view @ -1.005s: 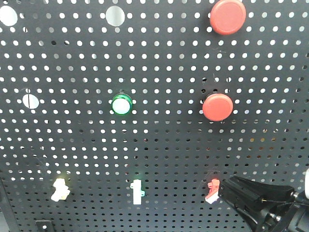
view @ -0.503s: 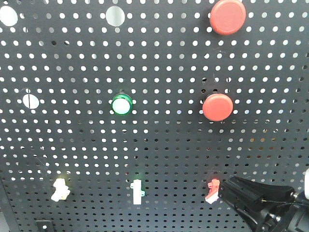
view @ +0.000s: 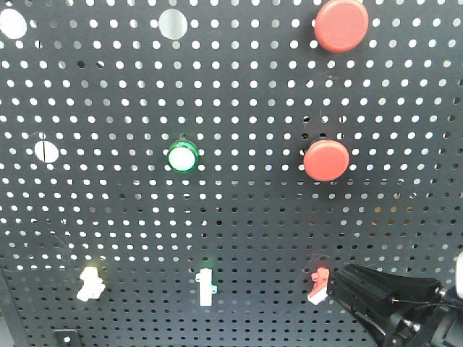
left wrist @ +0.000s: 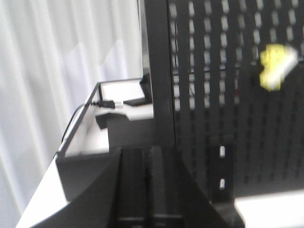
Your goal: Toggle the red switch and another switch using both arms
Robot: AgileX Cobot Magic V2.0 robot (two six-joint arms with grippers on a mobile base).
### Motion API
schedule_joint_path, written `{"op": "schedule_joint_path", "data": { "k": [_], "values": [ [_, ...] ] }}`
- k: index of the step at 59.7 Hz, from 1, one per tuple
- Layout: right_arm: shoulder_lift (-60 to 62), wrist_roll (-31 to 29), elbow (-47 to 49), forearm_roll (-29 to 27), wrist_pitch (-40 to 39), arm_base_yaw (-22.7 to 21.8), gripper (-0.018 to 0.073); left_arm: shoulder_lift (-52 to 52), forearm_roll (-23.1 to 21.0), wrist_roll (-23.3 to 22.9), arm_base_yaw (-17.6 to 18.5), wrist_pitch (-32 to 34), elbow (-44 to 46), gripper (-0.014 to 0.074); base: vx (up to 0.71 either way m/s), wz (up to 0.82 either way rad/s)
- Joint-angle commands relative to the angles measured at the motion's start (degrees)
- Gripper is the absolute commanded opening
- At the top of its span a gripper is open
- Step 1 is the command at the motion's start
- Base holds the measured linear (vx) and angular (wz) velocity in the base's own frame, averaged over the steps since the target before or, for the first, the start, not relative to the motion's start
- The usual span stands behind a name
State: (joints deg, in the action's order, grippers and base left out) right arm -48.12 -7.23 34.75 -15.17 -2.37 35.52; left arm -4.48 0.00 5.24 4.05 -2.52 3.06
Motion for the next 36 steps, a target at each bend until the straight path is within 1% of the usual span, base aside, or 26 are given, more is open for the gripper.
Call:
{"op": "schedule_joint_path", "data": {
  "k": [1,6,9,10,12,36],
  "values": [
    [0.3,-0.3,1.8,0.2,-4.5,-0.2,-0.0006,6.1,0.9,0.2,-0.2,5.4,-2.9,0.0002,0.0,0.0],
    [0.4,-0.3,1.8,0.2,-4.2,-0.2,-0.0006,5.7,0.8,0.1,-0.4,7.6,-5.9,0.0002,0.0,0.0],
    [0.4,-0.3,1.8,0.2,-4.1,-0.2,-0.0006,5.6,0.7,0.1,-0.4,4.5,-5.7,0.0002,0.0,0.01],
    [0.4,-0.3,1.8,0.2,-4.3,-0.2,-0.0006,5.6,0.7,0.1,-0.4,4.4,-5.7,0.0002,0.0,0.01],
    [0.3,-0.3,1.8,0.2,-4.4,-0.2,-0.0006,5.7,0.0,0.1,-0.4,4.2,-5.7,0.0002,0.0,0.0],
    [0.3,-0.3,1.8,0.2,-4.3,-0.2,-0.0006,5.6,0.0,0.2,-0.4,4.1,-5.6,0.0002,0.0,0.0]
  ]
}}
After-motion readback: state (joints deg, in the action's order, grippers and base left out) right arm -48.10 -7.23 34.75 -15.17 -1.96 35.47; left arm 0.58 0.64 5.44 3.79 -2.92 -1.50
